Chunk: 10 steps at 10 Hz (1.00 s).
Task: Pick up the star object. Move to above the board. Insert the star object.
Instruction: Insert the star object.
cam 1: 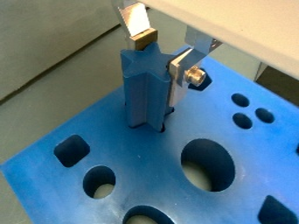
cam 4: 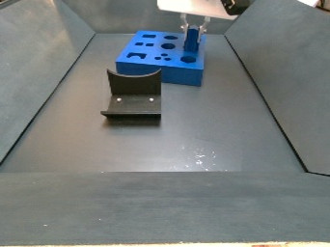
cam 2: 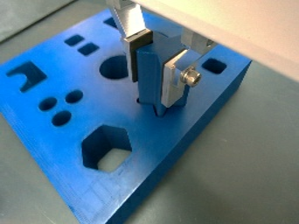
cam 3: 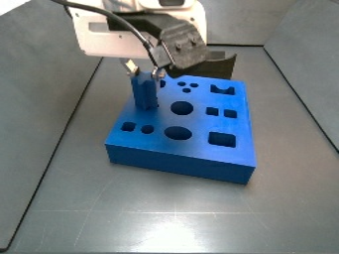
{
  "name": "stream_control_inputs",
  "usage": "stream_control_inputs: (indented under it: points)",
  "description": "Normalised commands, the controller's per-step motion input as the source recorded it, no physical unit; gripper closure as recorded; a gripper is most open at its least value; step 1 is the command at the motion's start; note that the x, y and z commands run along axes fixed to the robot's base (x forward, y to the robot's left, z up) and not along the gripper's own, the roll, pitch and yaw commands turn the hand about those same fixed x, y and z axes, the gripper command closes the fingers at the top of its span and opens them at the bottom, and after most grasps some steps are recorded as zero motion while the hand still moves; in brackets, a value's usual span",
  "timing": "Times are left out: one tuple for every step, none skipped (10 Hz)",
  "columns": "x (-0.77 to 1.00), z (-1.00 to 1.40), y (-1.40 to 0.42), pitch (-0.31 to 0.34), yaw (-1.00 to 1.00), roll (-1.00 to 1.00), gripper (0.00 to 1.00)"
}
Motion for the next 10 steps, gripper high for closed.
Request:
stream_control_inputs:
  points:
    - [0.0, -0.52, 0.21, 0.654, -0.5, 0.0, 1.0]
    - [0.08, 0.0, 0.0, 0.074, -0.07, 0.05, 1.0]
    - [0.0, 0.0, 0.0, 0.017, 0.0, 0.0, 1.0]
    - [-0.04, -0.67, 0.0, -0.226, 0.0, 0.21, 1.0]
    - [-0.06, -1.0, -0.06, -0.003, -0.13, 0.03, 1.0]
    - [-0.07, -1.0, -0.07, -0.009, -0.13, 0.02, 1.0]
    - [-0.07, -1.0, -0.07, -0.011, -0.13, 0.02, 1.0]
    - [0.0, -0.56, -0.03, -0.183, 0.0, 0.13, 1.0]
    - [0.0, 0.0, -0.01, 0.0, 0.0, 0.07, 1.0]
    - [0.0, -0.33, -0.03, -0.3, 0.0, -0.19, 1.0]
